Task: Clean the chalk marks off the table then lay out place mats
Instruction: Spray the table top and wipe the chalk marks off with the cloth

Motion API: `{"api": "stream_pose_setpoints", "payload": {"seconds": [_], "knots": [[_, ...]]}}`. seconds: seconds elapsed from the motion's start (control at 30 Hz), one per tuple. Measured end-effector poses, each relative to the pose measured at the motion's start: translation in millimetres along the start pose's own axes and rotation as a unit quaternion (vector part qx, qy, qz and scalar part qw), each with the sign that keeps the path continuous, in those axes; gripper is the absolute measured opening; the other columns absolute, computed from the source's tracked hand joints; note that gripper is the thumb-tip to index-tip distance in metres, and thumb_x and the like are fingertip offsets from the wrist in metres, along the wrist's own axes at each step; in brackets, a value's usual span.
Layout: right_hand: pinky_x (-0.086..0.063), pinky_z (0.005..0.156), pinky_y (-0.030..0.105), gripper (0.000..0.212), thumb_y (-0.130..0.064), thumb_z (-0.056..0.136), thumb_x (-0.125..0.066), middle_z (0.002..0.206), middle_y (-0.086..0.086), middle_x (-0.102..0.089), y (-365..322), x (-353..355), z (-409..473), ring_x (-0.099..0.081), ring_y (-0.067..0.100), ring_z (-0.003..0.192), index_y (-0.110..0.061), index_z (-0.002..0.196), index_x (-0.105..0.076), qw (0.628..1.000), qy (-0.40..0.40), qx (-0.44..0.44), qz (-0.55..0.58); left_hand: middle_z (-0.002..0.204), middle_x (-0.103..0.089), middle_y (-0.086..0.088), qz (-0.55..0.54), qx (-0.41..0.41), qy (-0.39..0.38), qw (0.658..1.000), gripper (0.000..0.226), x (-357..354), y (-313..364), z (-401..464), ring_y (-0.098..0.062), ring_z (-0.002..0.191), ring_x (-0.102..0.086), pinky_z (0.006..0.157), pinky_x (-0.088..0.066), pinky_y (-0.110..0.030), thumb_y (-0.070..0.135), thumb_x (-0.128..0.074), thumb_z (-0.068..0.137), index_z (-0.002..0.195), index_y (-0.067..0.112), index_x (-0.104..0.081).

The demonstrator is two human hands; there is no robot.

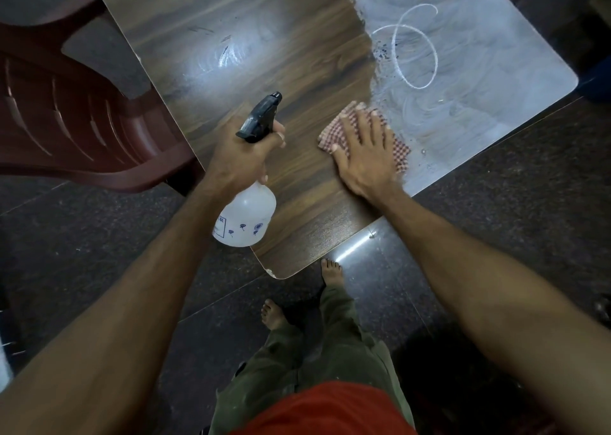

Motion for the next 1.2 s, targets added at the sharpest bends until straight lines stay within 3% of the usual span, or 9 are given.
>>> {"api": "stream_pose_setpoints", "payload": {"seconds": [0.13, 0.23, 0.33, 0.5, 0.67, 0.8, 0.93, 1.03, 1.2], "knots": [[0.004, 0.123, 0.048, 0.066, -0.058, 0.101, -0.014, 0.166, 0.008, 0.002, -45, -21, -54, 0.003, 0.028, 0.153, -0.026, 0.158, -0.006, 0.995, -0.02, 0.094, -0.019, 0.097, -0.07, -0.013, 0.003, -0.007, -0.02, 1.0, 0.007, -13, 8, 5, -0.013, 0.034, -0.048, 0.042, -0.043, -0.025, 0.011, -0.059, 0.094, 0.099, 0.01, -0.064], [-0.001, 0.124, 0.049, 0.064, -0.057, 0.101, -0.017, 0.167, 0.005, -0.005, -34, -28, -84, -0.002, 0.027, 0.153, -0.028, 0.158, -0.015, 0.99, -0.034, 0.133, -0.018, 0.097, -0.07, -0.009, 0.011, -0.003, -0.035, 0.999, 0.006, -21, 10, 8, -0.012, 0.035, -0.048, 0.043, -0.043, -0.024, 0.014, -0.059, 0.094, 0.095, 0.017, -0.064], [0.003, 0.122, 0.049, 0.064, -0.06, 0.1, -0.01, 0.166, 0.004, 0.003, 23, -19, -64, 0.004, 0.026, 0.153, -0.031, 0.157, -0.007, 0.997, -0.03, 0.069, -0.026, 0.097, -0.07, -0.008, 0.008, 0.016, -0.047, 0.999, 0.006, -27, 5, 10, -0.013, 0.036, -0.048, 0.045, -0.044, -0.025, 0.016, -0.059, 0.094, 0.095, 0.019, -0.064], [0.001, 0.123, 0.048, 0.063, -0.054, 0.102, -0.027, 0.167, 0.004, -0.002, 61, 13, -8, 0.0, 0.028, 0.153, -0.03, 0.159, -0.012, 0.998, 0.025, -0.056, 0.005, 0.097, -0.069, -0.014, 0.021, 0.012, -0.06, 0.998, 0.008, -38, 8, 12, -0.015, 0.035, -0.047, 0.043, -0.043, -0.023, 0.014, -0.059, 0.093, 0.098, 0.011, -0.065], [0.002, 0.123, 0.049, 0.067, -0.058, 0.099, -0.014, 0.166, 0.008, -0.002, -3, -4, -19, 0.0, 0.029, 0.153, -0.027, 0.159, -0.011, 1.0, 0.008, 0.011, 0.003, 0.085, -0.068, -0.019, 0.066, -0.007, -0.094, 0.993, 0.01, -63, 26, 18, -0.014, 0.035, -0.048, 0.043, -0.043, -0.024, 0.017, -0.06, 0.091, 0.096, 0.01, -0.065], [-0.004, 0.123, 0.046, 0.066, -0.052, 0.098, -0.02, 0.164, 0.009, -0.021, -17, 0, -32, -0.014, 0.03, 0.152, -0.02, 0.156, -0.025, 0.999, 0.036, 0.018, 0.034, 0.049, -0.059, 0.005, 0.141, -0.026, -0.156, 0.977, 0.007, -102, 43, 21, -0.005, 0.035, -0.05, 0.044, -0.042, -0.024, 0.018, -0.06, 0.092, 0.093, 0.012, -0.064], [0.002, 0.123, 0.043, 0.075, -0.05, 0.094, -0.008, 0.159, 0.011, -0.033, -17, 3, -32, -0.014, 0.029, 0.151, -0.011, 0.146, -0.045, 0.999, 0.031, 0.02, 0.023, 0.069, -0.065, 0.0, 0.205, -0.046, -0.179, 0.961, 0.014, -129, 54, 25, -0.001, 0.054, -0.056, 0.053, -0.041, -0.019, 0.019, -0.063, 0.089, 0.098, 0.01, -0.068], [-0.004, 0.124, 0.046, 0.065, -0.046, 0.097, -0.021, 0.151, 0.011, -0.045, -18, 6, -34, -0.024, 0.031, 0.149, -0.011, 0.135, -0.06, 0.998, 0.046, 0.027, 0.035, 0.079, -0.067, -0.006, 0.242, -0.052, -0.191, 0.95, 0.019, -141, 61, 27, -0.013, 0.066, -0.056, 0.06, -0.042, -0.026, 0.022, -0.064, 0.088, 0.1, 0.007, -0.069], [-0.014, 0.122, 0.049, 0.049, -0.041, 0.098, -0.046, 0.142, 0.014, -0.055, -17, 13, -36, -0.037, 0.032, 0.142, -0.011, 0.134, -0.058, 0.992, 0.101, 0.024, 0.066, 0.068, -0.063, 0.002, 0.242, -0.052, -0.175, 0.953, 0.015, -142, 68, 33, -0.007, 0.056, -0.053, 0.059, -0.042, -0.028, 0.02, -0.063, 0.089, 0.091, 0.005, -0.067]]}}
Point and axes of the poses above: each hand's wrist, its own z-axis towards the middle knuckle, its own x-axis out of the back of the hand, y = z × x, the point moved 10 cm from there along z, towards the middle knuckle
